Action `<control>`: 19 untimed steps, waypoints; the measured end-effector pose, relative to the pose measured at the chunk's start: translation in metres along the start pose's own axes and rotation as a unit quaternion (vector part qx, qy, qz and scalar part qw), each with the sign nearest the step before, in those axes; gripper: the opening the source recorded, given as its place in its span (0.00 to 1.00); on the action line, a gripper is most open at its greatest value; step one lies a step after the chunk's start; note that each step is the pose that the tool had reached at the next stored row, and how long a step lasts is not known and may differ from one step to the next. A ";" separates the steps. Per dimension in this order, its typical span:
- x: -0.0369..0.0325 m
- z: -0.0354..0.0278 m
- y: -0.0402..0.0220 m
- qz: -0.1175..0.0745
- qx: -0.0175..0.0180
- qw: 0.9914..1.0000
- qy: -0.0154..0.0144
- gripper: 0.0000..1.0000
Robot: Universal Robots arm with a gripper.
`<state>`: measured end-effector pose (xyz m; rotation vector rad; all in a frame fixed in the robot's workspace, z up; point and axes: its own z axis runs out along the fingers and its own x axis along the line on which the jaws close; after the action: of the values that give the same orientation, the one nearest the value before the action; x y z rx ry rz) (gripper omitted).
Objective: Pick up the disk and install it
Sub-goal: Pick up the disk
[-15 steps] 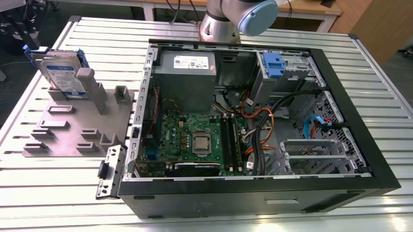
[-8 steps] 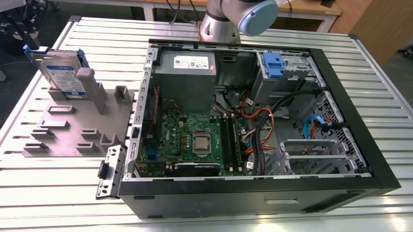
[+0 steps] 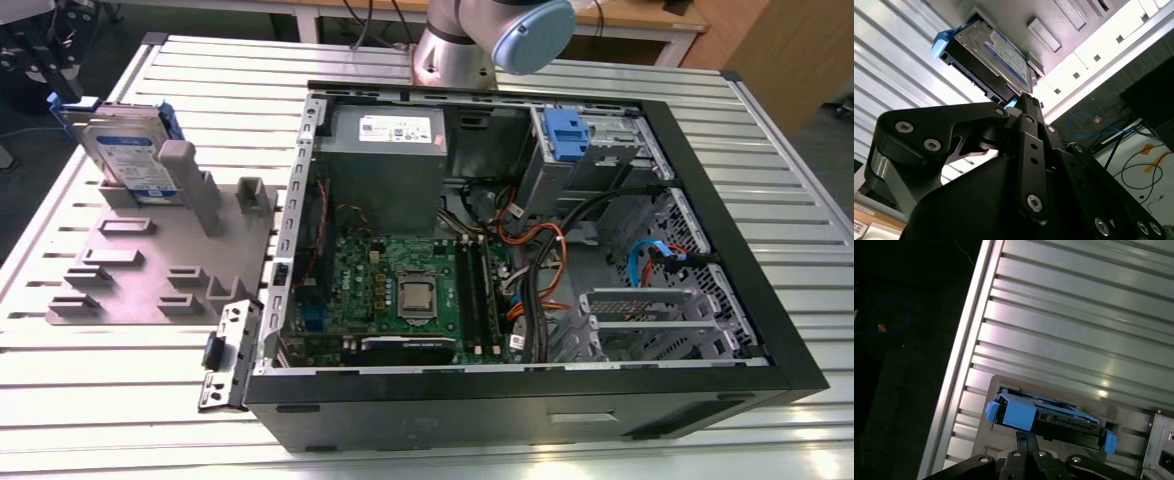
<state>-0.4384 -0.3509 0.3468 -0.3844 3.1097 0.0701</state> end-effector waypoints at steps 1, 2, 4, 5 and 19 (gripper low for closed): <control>0.0000 0.0000 0.0000 -0.002 0.000 1.000 0.000 0.11; 0.0000 0.0000 0.0000 -0.004 0.000 1.000 0.000 0.11; 0.0000 0.0000 0.0000 -0.008 0.000 1.000 0.000 0.11; 0.0000 0.0000 0.0000 -0.010 0.000 1.000 0.000 0.11; 0.0000 0.0000 0.0000 -0.065 -0.001 0.998 0.003 0.11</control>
<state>-0.4384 -0.3509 0.3468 -0.5855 3.0812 0.0706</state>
